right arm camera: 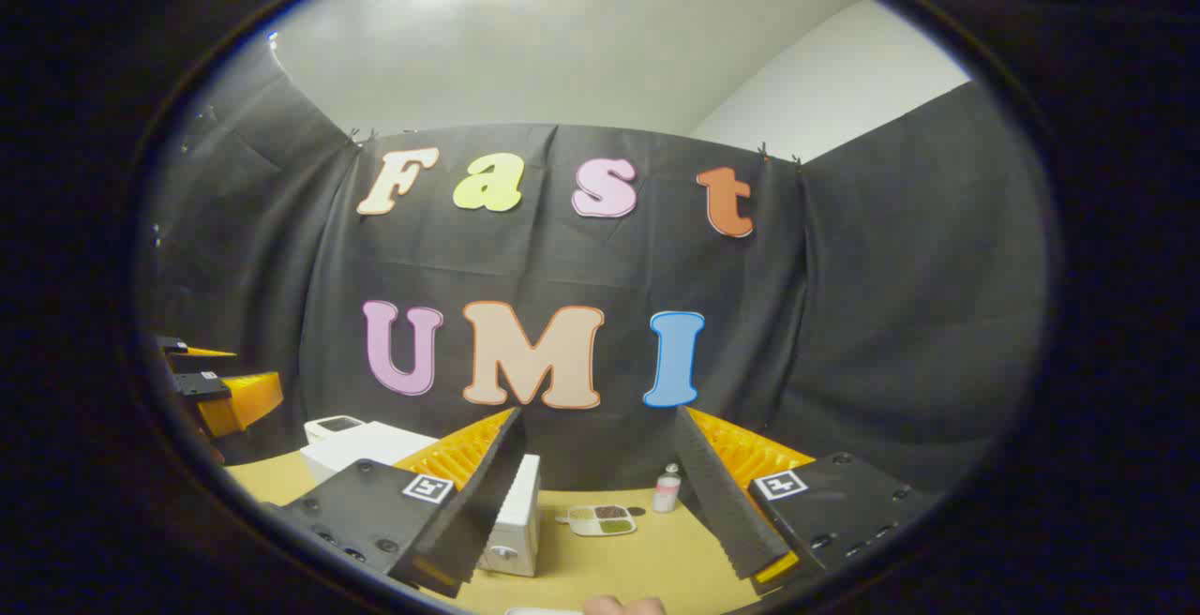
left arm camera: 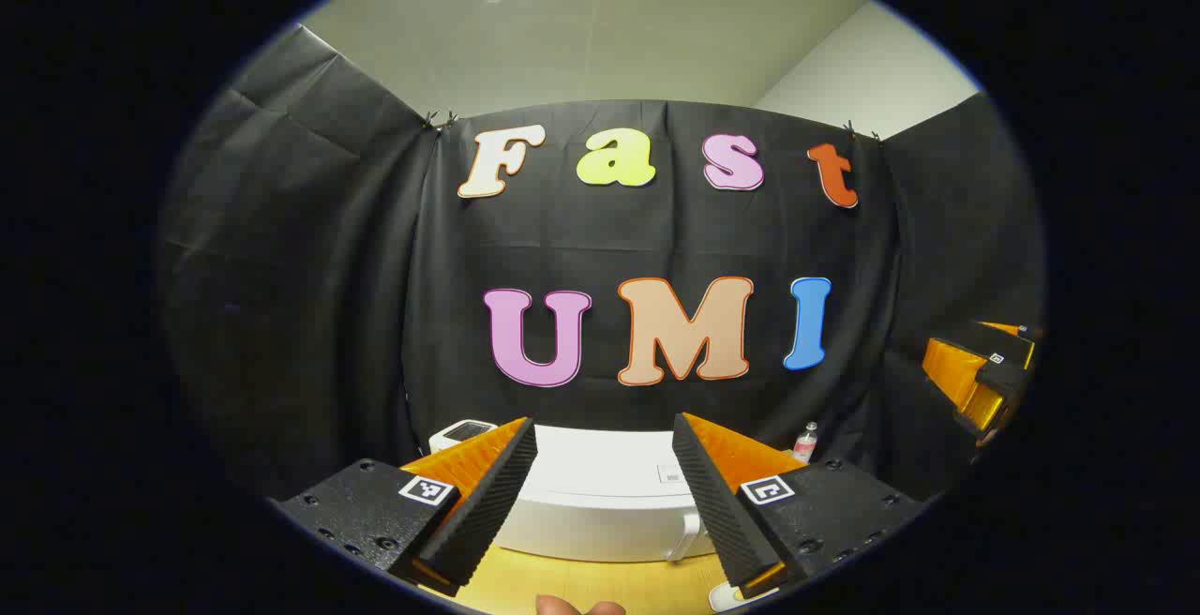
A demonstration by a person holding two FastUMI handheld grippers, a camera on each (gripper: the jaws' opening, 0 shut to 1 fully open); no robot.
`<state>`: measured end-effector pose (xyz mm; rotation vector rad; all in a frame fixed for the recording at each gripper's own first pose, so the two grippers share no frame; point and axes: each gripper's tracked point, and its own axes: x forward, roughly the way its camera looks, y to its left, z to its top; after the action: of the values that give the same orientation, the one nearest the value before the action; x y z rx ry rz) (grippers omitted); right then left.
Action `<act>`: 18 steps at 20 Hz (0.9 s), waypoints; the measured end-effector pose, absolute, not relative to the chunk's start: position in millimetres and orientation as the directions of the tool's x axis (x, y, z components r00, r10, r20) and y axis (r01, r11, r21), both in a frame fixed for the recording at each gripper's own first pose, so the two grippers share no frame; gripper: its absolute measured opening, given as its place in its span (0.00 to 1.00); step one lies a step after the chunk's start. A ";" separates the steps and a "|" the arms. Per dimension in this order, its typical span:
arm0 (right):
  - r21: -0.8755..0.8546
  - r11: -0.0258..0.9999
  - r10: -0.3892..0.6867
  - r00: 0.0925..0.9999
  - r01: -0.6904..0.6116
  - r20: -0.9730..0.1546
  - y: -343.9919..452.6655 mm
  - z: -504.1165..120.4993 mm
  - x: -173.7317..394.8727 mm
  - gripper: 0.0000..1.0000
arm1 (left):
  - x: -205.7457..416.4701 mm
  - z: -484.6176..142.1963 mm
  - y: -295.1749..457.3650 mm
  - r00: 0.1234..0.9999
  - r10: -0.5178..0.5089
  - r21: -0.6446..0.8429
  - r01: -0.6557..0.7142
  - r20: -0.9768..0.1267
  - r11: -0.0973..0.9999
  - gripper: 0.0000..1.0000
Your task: Open the microwave oven with the left hand, put the food in, and close the microwave oven.
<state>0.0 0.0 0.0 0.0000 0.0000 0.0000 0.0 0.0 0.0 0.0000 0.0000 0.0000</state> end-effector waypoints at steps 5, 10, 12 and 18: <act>0.007 1.000 0.013 1.000 -0.013 -0.012 -4.5 -5.4 7.3 0.96 | 1.2 0.2 -5.4 1.000 0.010 0.022 -0.010 -0.003 1.000 0.96; 0.019 1.000 0.025 1.000 -0.025 -0.016 -7.5 -10.8 9.5 0.96 | 2.0 7.4 -9.0 1.000 0.011 0.028 -0.012 0.029 1.000 0.96; 0.020 0.999 0.027 0.999 -0.027 -0.018 -7.5 -12.5 9.8 0.96 | 3.0 7.4 -11.6 0.999 0.008 0.037 -0.010 0.039 0.999 0.95; 0.020 0.999 0.028 0.999 -0.028 -0.025 -10.4 -16.2 15.4 0.96 | 2.7 10.3 -21.3 0.999 -0.006 0.062 0.003 0.047 0.998 0.96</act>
<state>15.4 -10.4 -16.2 0.0195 0.0256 0.0279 2.7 -21.3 10.3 0.0620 -0.0471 -0.0044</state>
